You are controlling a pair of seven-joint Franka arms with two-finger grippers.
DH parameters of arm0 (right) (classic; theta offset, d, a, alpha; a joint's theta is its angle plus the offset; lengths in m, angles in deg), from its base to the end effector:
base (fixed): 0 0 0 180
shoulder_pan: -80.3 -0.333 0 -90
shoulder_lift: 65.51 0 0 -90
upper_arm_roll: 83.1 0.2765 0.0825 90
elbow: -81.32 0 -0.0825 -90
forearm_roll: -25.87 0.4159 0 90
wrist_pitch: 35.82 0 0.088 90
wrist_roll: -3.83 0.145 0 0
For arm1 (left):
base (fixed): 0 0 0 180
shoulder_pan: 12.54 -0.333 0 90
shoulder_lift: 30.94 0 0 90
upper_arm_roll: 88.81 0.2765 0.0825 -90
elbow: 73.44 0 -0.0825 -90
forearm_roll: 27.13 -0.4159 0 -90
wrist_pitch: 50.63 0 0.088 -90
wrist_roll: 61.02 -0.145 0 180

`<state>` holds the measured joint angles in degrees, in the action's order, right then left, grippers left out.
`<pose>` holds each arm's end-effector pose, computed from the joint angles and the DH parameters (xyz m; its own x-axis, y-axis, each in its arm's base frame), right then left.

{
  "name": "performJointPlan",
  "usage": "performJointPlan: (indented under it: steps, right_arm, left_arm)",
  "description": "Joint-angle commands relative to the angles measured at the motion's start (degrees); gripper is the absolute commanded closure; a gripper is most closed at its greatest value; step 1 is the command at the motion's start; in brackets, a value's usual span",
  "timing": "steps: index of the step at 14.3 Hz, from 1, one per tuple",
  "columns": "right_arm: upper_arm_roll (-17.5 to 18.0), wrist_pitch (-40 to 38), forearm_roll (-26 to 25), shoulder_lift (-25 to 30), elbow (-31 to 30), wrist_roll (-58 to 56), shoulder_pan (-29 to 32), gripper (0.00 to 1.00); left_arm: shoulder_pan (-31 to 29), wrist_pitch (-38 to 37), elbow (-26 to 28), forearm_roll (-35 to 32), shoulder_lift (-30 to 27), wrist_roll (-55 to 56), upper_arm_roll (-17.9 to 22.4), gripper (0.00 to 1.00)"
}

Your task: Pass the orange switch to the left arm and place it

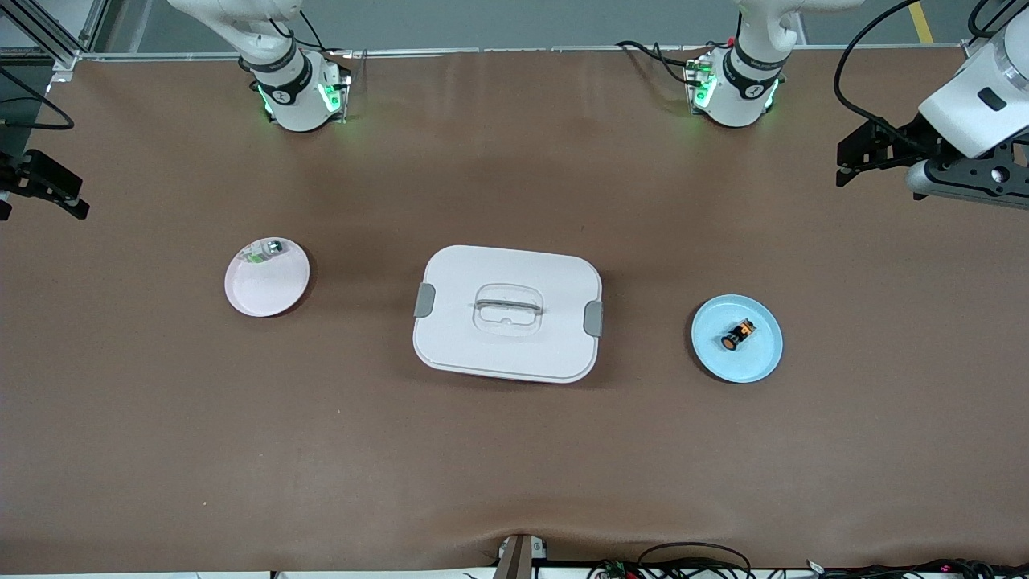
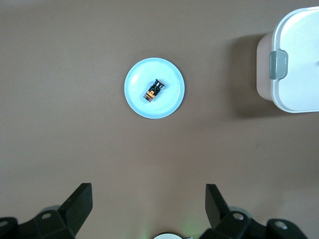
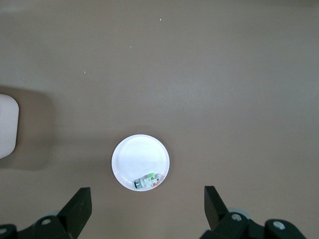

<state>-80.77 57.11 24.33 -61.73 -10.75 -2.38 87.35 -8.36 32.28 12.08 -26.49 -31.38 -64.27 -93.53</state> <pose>0.5746 -0.0506 0.5718 0.9966 0.0277 0.0771 0.0248 -0.9990 0.0381 0.5630 -0.0901 0.5798 0.9766 -0.2117 -0.0372 -0.2114 -0.9773 0.0126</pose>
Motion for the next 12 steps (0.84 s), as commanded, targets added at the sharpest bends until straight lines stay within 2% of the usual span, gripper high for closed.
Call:
performJointPlan:
  steps: [1, 5, 12]
  right_arm:
    - [0.83, -0.82, 0.31, -0.97, 1.55, 0.41, 0.78, 0.0]
    - [0.92, -0.9, 0.31, -1.23, 1.55, 0.5, 0.34, 0.0]
    - [0.92, -0.9, 0.31, -1.32, 1.55, 0.5, 0.34, 0.0]
  left_arm:
    - [-0.14, -0.47, 0.26, -0.81, -0.44, 0.61, 0.06, 0.0]
    - [-0.14, -0.47, 0.17, -1.16, -0.53, 6.32, 0.06, 0.0]
    - [-0.14, -1.08, 0.26, -1.52, -0.53, 6.5, 0.15, 0.0]
